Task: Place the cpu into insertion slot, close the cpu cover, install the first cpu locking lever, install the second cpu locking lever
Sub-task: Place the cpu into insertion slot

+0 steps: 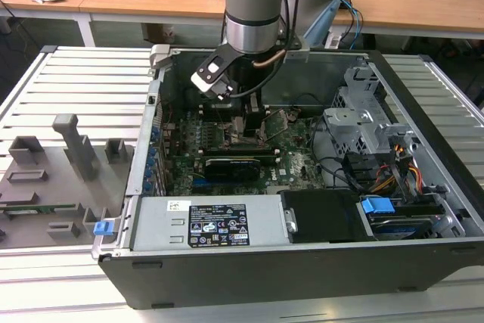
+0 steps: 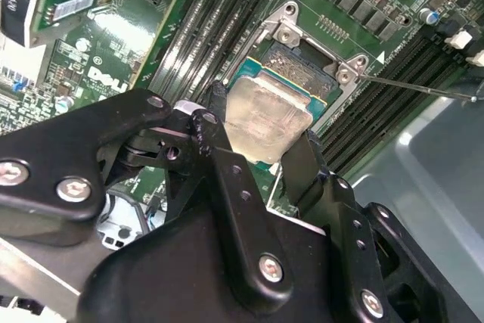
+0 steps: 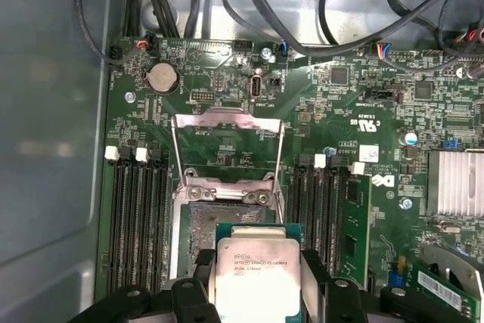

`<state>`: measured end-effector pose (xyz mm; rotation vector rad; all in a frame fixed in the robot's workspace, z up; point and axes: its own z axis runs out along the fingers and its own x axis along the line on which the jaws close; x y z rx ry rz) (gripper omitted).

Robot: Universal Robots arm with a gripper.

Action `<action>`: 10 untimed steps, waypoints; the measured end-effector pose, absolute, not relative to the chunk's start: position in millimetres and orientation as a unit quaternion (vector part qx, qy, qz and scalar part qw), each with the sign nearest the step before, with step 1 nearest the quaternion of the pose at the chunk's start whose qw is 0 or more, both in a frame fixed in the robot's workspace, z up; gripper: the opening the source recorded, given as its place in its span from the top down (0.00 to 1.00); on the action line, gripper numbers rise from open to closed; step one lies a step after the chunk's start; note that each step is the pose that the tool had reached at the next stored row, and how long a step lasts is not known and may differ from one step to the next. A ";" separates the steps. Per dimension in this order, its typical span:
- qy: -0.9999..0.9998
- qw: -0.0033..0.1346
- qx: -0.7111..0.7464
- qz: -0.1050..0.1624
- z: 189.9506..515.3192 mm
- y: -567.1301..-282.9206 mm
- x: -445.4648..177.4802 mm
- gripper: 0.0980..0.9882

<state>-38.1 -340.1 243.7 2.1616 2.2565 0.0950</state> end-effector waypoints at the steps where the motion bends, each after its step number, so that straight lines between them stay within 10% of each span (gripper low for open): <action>1: 0.722 0.008 0.691 0.030 243.0 -339.3 -38.1 0.51; 10: 0.722 0.008 0.691 0.030 234.2 -336.1 -38.1 0.51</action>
